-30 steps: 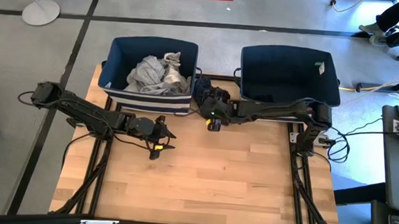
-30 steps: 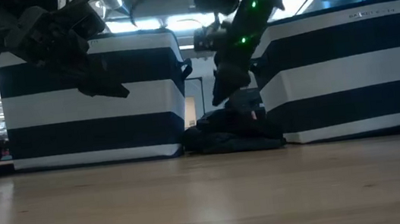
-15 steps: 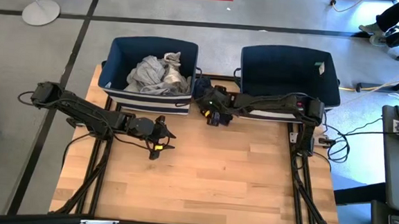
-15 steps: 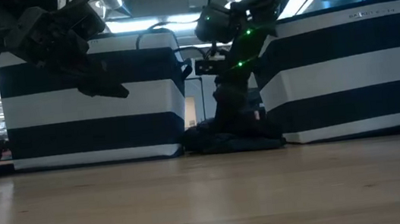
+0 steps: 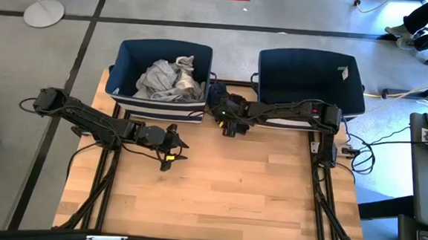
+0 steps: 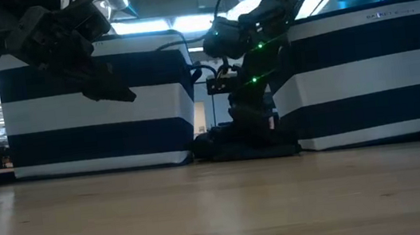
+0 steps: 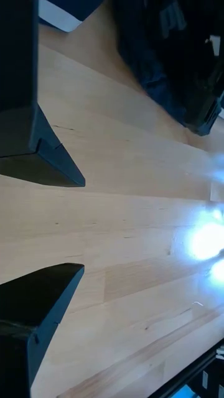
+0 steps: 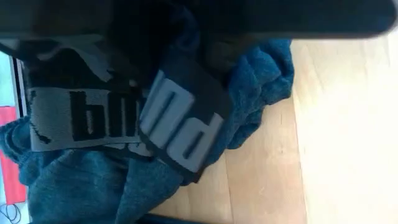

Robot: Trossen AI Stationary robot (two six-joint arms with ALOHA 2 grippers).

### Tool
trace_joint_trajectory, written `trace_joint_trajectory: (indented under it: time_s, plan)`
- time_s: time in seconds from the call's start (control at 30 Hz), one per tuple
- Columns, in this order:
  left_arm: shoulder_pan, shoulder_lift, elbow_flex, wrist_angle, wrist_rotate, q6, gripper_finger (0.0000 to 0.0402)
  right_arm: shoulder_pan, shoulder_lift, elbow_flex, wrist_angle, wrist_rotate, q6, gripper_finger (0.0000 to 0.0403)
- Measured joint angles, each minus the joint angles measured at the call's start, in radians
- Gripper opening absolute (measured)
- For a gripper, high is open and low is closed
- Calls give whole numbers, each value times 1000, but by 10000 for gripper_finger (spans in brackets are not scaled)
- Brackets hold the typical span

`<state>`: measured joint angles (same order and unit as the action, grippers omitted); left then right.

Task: Sort clothes
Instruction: Put the black underwear into the right blue bin

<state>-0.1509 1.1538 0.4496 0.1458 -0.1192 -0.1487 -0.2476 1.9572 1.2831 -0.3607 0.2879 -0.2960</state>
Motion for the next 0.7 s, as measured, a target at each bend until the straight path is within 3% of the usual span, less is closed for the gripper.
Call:
trace_joint_trajectory:
  time_s: [0.2, 0.4, 0.57, 0.7]
  plan:
    - [0, 0, 0, -2, 0, -1, 200, 40, -51, -2, -12, 33, 0, 15]
    - [0, 0, 0, -9, 0, -1, 200, 114, -122, -2, -12, 60, 0, 32]
    - [0, 0, 0, -9, 0, -1, 200, 176, -183, -2, -24, 80, 2, 15]
    - [0, 0, 0, -8, 0, -1, 200, 230, -237, -2, -41, 159, 3, 12]
